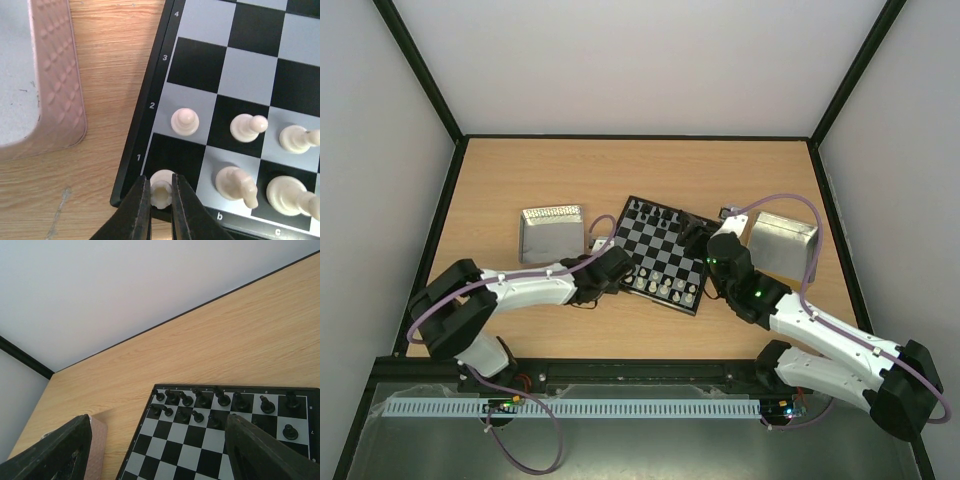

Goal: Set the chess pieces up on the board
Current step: Place the chess piece on the chessboard.

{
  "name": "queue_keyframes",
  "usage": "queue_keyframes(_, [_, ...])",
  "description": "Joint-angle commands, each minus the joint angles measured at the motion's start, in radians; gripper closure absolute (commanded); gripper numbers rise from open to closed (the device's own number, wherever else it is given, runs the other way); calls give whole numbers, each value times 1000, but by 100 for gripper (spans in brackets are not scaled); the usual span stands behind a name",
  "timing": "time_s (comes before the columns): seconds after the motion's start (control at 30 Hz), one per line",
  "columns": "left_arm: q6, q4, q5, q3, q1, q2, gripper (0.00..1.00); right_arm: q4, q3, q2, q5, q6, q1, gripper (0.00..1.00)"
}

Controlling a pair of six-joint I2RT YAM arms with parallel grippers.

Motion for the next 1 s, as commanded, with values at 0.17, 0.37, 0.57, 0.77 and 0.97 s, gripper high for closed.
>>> queue_keyframes(0.17, [-1,68,-10,-7,24,77,97,-7,6,17,31,16,0,28])
queue_keyframes(0.37, [1,48,4,-2,33,78,95,-10,4,21,28,17,-1,28])
queue_keyframes(0.57, [15,26,17,4,33,51,87,-7,5,22,22,19,-1,28])
queue_keyframes(0.77, [19,12,17,15,34,44,91,-5,-1,23,9,25,-1,28])
queue_keyframes(0.97, [13,-4,31,19,33,48,94,-3,-3,25,-1,34,0,28])
